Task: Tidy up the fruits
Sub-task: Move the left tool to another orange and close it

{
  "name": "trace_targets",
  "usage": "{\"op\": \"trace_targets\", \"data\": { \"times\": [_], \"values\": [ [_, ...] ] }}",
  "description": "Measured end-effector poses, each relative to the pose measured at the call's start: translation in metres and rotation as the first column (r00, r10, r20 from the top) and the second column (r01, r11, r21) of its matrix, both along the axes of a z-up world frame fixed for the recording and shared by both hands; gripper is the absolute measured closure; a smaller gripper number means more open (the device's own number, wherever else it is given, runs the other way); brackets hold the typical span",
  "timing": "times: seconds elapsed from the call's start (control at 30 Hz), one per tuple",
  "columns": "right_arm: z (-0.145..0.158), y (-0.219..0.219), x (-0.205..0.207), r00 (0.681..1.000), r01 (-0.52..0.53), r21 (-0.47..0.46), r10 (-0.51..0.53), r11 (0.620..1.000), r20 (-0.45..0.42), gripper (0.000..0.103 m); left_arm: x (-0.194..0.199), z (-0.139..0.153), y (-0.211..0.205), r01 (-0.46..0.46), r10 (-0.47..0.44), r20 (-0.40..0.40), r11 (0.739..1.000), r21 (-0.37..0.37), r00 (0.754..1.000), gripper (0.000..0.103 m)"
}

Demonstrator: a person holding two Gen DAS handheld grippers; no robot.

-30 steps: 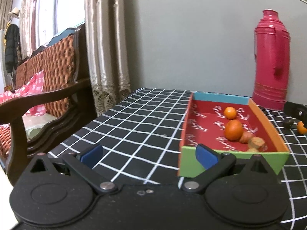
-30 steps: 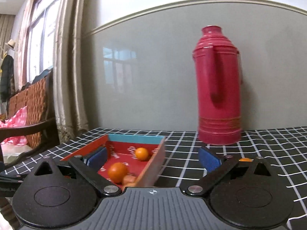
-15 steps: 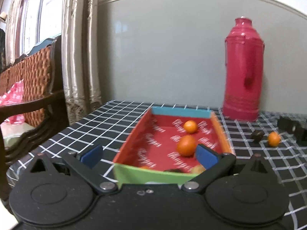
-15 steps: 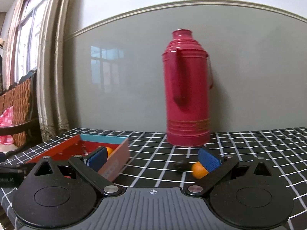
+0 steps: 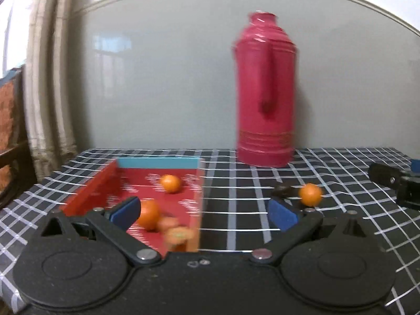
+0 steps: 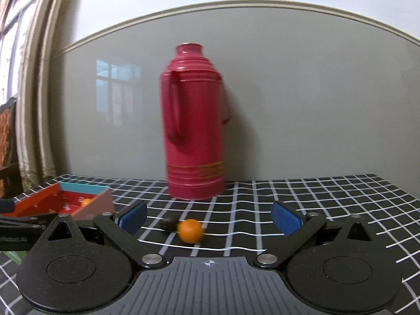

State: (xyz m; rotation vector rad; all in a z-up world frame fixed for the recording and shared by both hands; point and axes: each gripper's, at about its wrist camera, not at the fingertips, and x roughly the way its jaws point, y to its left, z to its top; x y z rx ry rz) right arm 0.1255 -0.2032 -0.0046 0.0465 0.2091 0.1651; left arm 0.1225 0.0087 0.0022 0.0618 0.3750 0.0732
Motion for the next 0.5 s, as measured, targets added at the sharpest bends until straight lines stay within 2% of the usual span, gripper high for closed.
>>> {"op": "trace_targets", "data": {
  "times": [0.1,0.23,0.33,0.5],
  "values": [
    [-0.002,-0.018,0.003,0.999,0.037,-0.014,-0.038,0.999,-0.009,0.003,0.017,-0.009,-0.026,0.039,-0.038,-0.03,0.999,0.031,0.999,0.006],
    [-0.005,-0.044,0.011,0.994,0.105,-0.025,-0.106,0.994,-0.026,0.003,0.033,-0.015,-0.047,0.087,-0.087,-0.057,0.996,0.002,0.995,0.006],
    [-0.007,-0.064,0.018,0.987,0.154,-0.027,-0.155,0.988,-0.041,0.003,0.046,-0.021,-0.062,0.115,-0.114,-0.07,0.993,0.012,0.991,0.008],
    [-0.01,-0.096,0.029,0.974,0.219,-0.008,-0.219,0.976,-0.067,0.003,0.071,-0.03,-0.084,0.161,-0.16,-0.108,0.987,0.0,0.981,0.016]
  ]
}}
